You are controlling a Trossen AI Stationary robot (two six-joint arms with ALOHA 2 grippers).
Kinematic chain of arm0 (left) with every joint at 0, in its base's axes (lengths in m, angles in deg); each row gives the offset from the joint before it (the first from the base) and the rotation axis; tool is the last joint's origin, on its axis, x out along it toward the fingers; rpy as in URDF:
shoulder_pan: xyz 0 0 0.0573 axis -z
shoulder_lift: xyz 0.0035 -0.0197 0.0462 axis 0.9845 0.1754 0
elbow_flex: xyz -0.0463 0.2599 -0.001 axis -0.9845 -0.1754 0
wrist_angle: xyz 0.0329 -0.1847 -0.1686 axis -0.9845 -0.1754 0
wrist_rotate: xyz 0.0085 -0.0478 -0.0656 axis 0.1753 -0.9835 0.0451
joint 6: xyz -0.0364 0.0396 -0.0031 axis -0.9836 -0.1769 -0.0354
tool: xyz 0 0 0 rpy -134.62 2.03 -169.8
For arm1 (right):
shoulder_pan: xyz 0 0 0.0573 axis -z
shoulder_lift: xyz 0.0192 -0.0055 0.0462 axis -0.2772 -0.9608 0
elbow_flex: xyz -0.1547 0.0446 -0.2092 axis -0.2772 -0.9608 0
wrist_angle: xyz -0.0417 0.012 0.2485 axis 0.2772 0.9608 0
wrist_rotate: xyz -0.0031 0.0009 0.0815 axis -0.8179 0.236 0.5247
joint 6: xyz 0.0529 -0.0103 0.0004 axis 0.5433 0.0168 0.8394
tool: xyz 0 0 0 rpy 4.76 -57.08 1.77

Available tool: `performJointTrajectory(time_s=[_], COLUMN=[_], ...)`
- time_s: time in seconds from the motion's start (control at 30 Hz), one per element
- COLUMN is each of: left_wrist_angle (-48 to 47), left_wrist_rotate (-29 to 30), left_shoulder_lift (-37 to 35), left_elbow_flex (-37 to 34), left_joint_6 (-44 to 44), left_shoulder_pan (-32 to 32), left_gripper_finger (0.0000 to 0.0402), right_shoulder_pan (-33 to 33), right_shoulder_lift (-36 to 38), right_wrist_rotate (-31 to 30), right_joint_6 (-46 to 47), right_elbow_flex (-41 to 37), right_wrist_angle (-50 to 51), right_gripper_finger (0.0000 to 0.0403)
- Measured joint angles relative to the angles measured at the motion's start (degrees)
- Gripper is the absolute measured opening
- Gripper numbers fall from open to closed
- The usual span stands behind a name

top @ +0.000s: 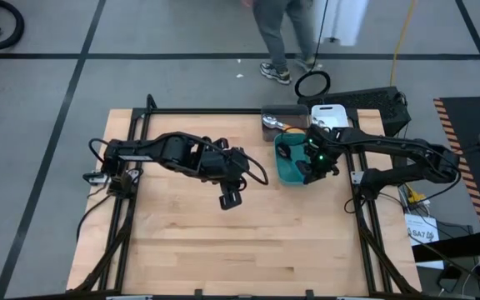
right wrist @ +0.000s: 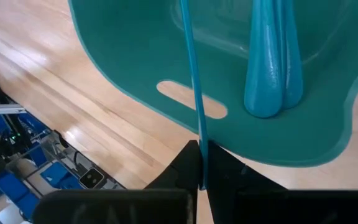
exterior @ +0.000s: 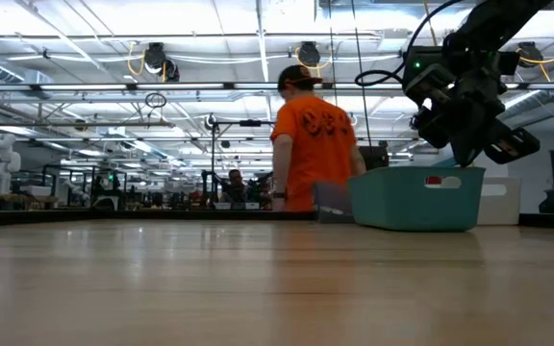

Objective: Sort silverware by color (type)
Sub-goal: Put the blue spoon into the green bin

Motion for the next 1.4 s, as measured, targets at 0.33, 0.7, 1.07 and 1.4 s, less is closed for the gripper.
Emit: performJointTrajectory(time_s=[0.33, 0.7, 1.07, 1.4], left_wrist_angle=[0.0, 0.1, 0.1, 0.1], left_wrist_rotate=[0.0, 0.0, 0.0, 0.0], left_shoulder_lift=[0.0, 0.0, 0.0, 0.0], left_elbow_flex=[0.0, 0.0, 0.0, 0.0], left_joint_6=[-0.3, -1.8, -2.4, -2.4], left_shoulder_pan=[-0.1, -0.1, 0.1, 1.0], left_gripper_finger=[0.0124, 0.0124, 0.0124, 0.0124], right_shoulder_pan=[0.0, 0.0, 0.0, 0.0], right_shoulder_lift=[0.0, 0.0, 2.4, 5.9], right_wrist_rotate=[-0.5, -1.9, -3.1, -4.1], right_joint_6=[2.0, 3.6, 4.7, 4.0], right_elbow_flex=[0.0, 0.0, -0.1, -0.1], right_wrist_angle=[-0.5, -0.7, -1.0, -1.3], right_gripper_finger=[0.0011, 0.0066, 0.0107, 0.0065])
